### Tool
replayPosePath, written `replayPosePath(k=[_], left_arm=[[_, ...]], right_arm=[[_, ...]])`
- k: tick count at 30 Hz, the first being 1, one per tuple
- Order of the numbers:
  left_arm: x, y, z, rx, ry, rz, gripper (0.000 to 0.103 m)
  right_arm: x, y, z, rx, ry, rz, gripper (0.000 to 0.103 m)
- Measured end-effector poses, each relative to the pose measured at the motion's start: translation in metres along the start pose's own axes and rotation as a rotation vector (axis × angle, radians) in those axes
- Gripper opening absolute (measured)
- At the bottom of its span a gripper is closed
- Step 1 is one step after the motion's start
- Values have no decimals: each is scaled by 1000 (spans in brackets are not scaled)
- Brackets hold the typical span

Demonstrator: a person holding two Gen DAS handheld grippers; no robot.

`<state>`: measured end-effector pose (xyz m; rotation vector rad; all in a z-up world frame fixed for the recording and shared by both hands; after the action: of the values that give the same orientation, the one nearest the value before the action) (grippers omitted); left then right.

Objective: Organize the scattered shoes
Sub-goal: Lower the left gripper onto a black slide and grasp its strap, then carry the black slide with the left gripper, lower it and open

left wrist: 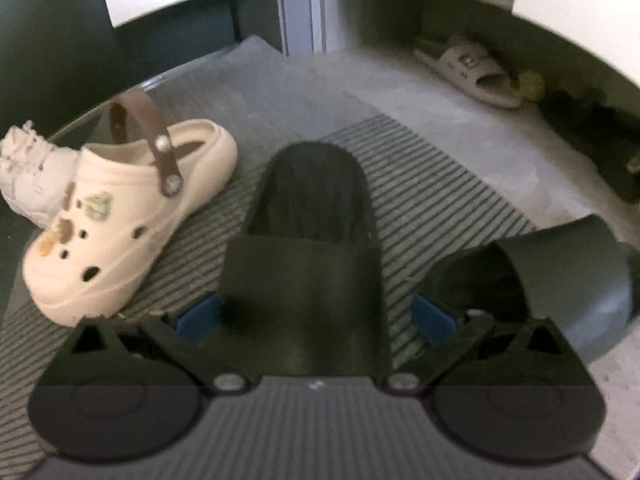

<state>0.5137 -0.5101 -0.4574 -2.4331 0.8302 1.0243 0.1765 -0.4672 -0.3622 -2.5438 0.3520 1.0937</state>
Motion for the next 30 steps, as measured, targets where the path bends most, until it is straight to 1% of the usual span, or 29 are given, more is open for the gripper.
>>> replayPosePath(k=[1,4,6,9,12,15,18,21,24,26,30], left_arm=[[4,3,1,16,3,-21,103],[8,4,5,37,7,-45,101],[9,5,7,46,9,-55,96],[3,0,7,6,-2,-44,92],[-9,-10,9,-33,-15,-36,90],[-31,-23,11,-38,-2,-24,89],[-54,-32,14,-11,8,-12,89],[-88,-44,29,20,-1,-10,89],[-112,-49,42,20,-7,-3,89],[-133,-52,58,8,-26,9,89],[-167,-44,95,2,-80,39,89]], right_arm=[[0,2,1,10,-6,6,103],[-1,7,2,30,-10,17,103],[-2,8,1,42,-2,21,103],[-5,6,0,50,8,19,103],[-7,4,1,58,13,14,103],[-10,0,1,63,24,10,103],[-13,-6,1,66,39,4,103],[-18,-13,0,59,59,-7,103],[-22,-19,2,56,70,-16,103],[-26,-24,4,58,76,-26,103],[-32,-32,9,54,81,-36,103]])
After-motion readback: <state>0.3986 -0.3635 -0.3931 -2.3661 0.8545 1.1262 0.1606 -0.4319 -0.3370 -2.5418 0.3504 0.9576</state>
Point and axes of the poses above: each gripper's, at about its wrist camera, not at the fingertips, and x roughly the way its jaws point, y to its right, z to its underside, the point moved 1 cm from there along x, roughly the way its jaws point, and after that the axes turned 5 degrees about y, right-handed, at the moved point
